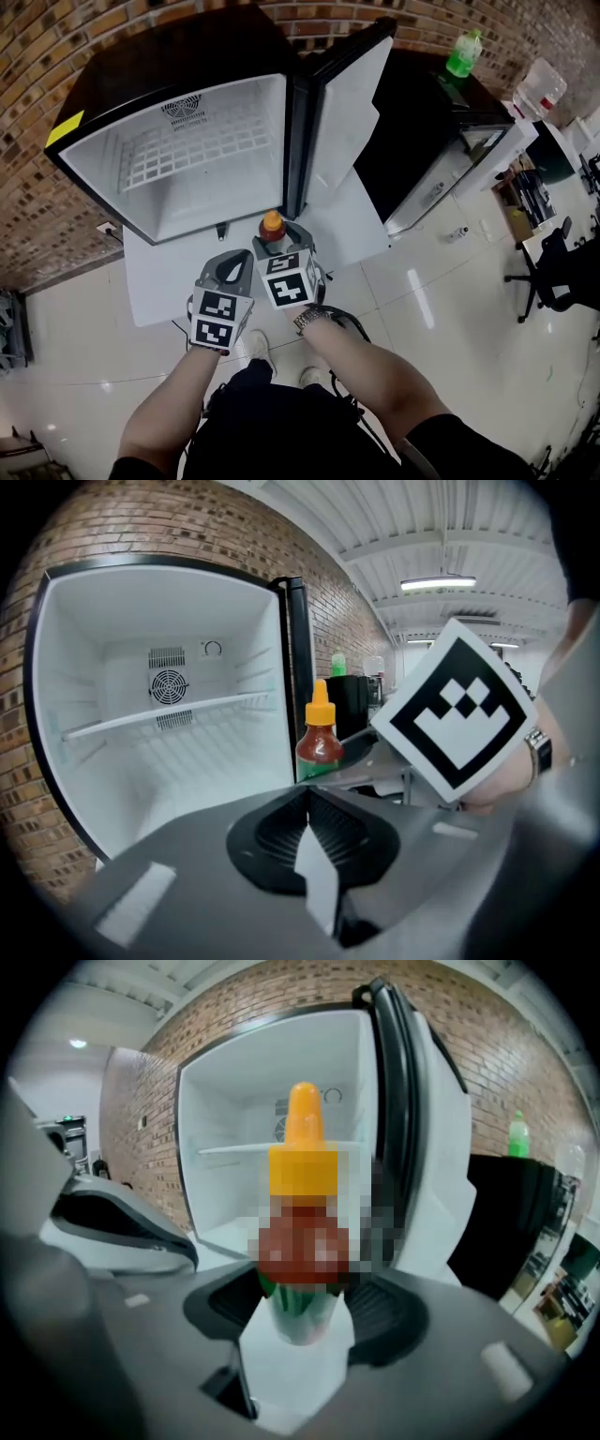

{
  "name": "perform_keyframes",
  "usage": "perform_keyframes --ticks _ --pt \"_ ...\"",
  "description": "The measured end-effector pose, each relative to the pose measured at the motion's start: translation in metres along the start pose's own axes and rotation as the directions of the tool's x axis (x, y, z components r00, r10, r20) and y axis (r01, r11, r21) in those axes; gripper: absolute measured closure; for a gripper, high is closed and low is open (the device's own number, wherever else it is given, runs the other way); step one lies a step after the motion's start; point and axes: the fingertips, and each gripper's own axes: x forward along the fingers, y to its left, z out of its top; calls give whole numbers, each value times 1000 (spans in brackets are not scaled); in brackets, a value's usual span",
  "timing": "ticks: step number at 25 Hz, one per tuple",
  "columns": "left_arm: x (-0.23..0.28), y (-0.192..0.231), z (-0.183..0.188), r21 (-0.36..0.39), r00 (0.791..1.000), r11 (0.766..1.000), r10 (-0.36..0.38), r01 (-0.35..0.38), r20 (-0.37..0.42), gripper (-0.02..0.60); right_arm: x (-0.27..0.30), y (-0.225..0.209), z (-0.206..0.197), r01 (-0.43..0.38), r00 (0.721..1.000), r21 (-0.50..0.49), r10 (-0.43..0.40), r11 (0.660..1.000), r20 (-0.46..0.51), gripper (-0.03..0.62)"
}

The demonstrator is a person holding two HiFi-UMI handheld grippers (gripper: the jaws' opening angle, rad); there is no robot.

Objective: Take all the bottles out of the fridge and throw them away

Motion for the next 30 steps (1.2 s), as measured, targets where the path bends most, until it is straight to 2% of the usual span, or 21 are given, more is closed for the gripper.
perform_keyframes --ticks 9,17,23,30 --pt "4 -111 -12 -3 998 998 -56 56 -18 577 -88 -38 -70 11 1000 15 -11 1000 -11 321" --pt "12 -202 -33 25 988 990 -135 137 -69 577 -144 -72 -159 51 995 88 -43 995 -89 321" --pt "26 -248 -55 47 970 977 -202 210 -132 577 -165 -87 -218 80 986 167 -54 983 -159 321" --pt "46 -287 -89 51 937 954 -280 297 -210 577 -177 -95 -291 122 963 264 -50 957 -264 321"
